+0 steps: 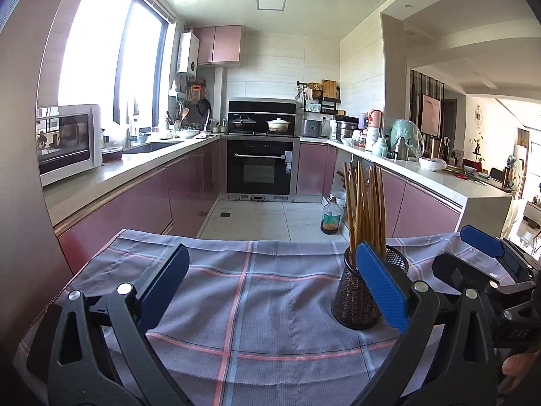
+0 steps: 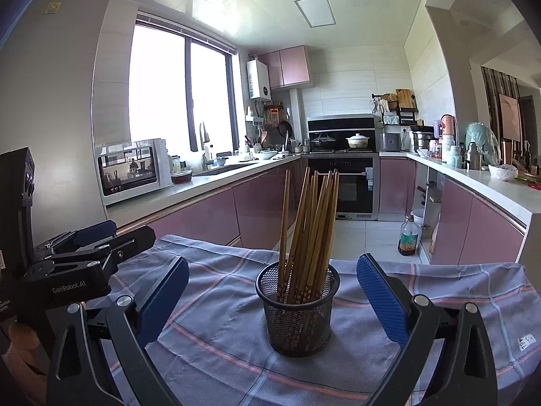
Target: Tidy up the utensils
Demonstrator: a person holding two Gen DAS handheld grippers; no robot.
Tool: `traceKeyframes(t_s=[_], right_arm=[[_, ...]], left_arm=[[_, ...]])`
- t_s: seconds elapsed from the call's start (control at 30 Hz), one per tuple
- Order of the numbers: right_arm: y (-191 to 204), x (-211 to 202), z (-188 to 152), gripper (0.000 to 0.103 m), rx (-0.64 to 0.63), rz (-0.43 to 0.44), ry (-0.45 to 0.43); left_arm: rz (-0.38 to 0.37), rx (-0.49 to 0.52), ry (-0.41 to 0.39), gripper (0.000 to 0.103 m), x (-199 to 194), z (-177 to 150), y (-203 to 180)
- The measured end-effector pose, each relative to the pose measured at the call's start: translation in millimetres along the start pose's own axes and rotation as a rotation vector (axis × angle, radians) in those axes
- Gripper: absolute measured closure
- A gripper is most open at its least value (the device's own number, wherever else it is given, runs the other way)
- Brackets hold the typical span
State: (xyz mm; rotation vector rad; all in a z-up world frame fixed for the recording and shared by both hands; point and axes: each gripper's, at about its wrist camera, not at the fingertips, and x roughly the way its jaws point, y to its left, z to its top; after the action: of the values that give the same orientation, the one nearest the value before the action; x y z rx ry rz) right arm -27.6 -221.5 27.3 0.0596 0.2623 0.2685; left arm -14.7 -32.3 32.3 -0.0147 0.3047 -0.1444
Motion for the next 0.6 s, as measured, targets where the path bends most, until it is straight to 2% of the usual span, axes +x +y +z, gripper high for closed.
traceKeyframes(t_s=[0.3, 0.6], right_arm=[[6.5, -15.5, 3.8, 0.007, -0.007, -0.018, -0.067], [5.9, -19.0, 5.0, 0.007, -0.004, -0.025, -0.078]], left_arm=[[0.010, 0.001, -0.041, 0.006, -18.2, -0.1, 0.8], [0.015, -0.006, -0.063, 0.006, -27.5, 0.4, 1.0]])
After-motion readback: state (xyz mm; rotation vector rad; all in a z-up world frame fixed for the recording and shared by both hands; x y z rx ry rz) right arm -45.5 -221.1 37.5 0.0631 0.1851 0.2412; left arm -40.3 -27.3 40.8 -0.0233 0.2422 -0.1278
